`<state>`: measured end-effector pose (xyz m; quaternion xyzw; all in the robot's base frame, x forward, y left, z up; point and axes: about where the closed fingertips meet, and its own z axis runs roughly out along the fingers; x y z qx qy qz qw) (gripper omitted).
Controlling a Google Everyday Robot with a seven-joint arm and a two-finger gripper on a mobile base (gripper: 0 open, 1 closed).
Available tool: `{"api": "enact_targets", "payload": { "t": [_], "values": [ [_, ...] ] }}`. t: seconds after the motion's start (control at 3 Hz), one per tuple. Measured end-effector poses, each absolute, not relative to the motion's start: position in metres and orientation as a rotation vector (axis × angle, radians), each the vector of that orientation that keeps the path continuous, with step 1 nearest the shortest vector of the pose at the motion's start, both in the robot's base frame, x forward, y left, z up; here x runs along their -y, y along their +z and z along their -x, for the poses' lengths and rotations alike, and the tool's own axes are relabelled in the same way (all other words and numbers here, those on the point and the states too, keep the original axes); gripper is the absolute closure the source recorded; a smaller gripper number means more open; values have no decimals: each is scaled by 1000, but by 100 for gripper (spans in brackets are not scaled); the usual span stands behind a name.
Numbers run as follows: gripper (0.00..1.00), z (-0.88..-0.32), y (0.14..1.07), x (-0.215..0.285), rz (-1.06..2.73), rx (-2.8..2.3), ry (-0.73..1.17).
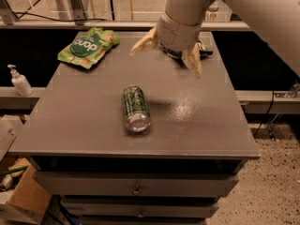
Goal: Place green can upright
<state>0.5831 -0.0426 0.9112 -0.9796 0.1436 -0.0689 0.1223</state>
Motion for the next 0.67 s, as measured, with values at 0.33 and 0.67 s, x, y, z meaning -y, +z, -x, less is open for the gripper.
{"api": "enact_targets", "payload": {
  "t": [0.33, 0.67],
  "values": [
    [0, -568, 890, 52, 2822, -369, -170],
    [0, -559, 876, 57, 2787, -327, -128]
  ]
}}
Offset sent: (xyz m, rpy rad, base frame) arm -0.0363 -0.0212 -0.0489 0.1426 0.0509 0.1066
